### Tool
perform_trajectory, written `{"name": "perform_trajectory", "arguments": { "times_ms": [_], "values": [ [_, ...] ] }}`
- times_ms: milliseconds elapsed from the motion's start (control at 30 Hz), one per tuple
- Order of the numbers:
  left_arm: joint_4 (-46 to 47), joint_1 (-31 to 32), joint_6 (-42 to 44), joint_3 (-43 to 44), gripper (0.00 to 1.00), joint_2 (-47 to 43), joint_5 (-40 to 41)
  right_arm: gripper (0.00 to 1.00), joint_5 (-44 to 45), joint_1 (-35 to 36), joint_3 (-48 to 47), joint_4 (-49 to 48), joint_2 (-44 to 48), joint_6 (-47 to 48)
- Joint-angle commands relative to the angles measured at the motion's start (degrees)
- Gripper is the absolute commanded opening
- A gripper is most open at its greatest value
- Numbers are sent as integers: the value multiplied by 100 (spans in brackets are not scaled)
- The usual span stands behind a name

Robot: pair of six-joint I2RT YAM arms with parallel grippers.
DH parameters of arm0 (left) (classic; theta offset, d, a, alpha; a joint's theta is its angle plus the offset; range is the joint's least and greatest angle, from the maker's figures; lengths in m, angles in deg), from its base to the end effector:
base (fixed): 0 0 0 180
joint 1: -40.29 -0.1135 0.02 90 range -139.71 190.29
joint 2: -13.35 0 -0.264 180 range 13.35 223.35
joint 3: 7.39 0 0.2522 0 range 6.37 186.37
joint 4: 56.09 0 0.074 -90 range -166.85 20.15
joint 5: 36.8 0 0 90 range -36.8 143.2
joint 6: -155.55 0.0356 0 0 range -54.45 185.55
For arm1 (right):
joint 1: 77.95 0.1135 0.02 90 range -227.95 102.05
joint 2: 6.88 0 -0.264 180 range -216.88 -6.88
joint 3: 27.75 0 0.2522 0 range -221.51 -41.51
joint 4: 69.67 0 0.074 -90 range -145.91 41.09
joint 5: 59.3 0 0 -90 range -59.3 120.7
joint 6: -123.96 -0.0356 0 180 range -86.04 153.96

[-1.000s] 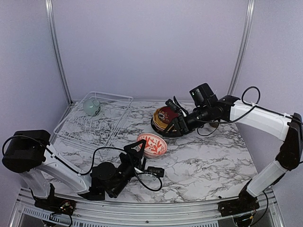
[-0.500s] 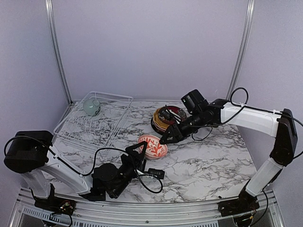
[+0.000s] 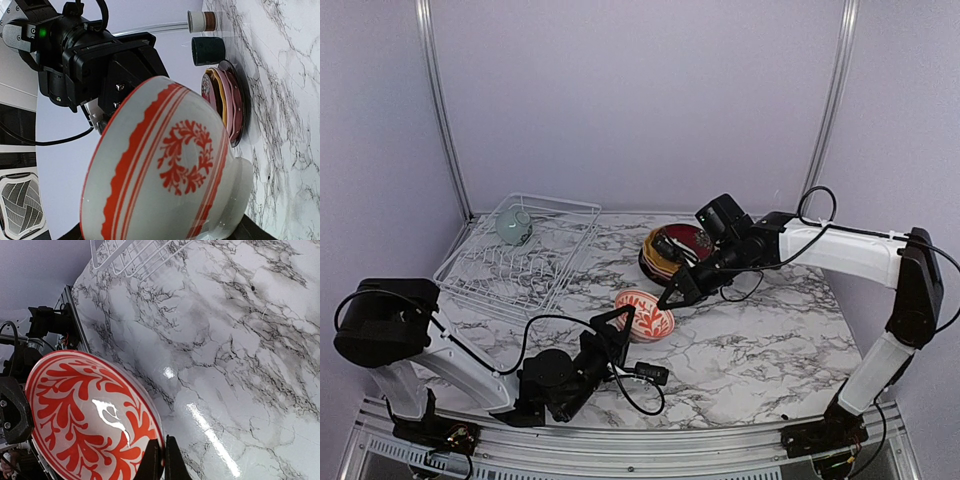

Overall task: Unload the mixed dishes from the dish rack
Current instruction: Pass from the left arm to the right

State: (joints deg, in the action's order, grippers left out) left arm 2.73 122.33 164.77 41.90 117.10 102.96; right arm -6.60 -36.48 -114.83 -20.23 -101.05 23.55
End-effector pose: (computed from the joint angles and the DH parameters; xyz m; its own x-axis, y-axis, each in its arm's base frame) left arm 0.0721 -0.3192 0.1721 0.5258 0.8444 0.1025 -0.0960 -0.0608 0.9935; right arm 0.2449 0.2452 0.2603 -0.7552 -0.4756 -0.4511 -0.6515 0.4684 0.5968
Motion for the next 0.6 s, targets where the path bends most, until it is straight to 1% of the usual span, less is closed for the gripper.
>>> {"name": "perform_trajectory", "arguments": {
  "times_ms": [0,133,167,200,433,567],
  "values": [
    [2192,22,-32,78,67,46,42,0,184,32,-190,0,152,136],
    [2605,13,144,42,89,195,64,0,289,-40,-182,7,292,128],
    [2668,10,171,42,97,220,67,0,316,-86,-168,-3,332,132],
    [2689,11,169,42,99,232,76,0,339,-146,-153,0,373,141],
    [2665,0,-95,-32,99,97,69,0,430,-812,58,129,644,323],
    [2458,-72,-596,-68,99,-181,172,0,694,-1198,270,187,786,503]
  ]
}}
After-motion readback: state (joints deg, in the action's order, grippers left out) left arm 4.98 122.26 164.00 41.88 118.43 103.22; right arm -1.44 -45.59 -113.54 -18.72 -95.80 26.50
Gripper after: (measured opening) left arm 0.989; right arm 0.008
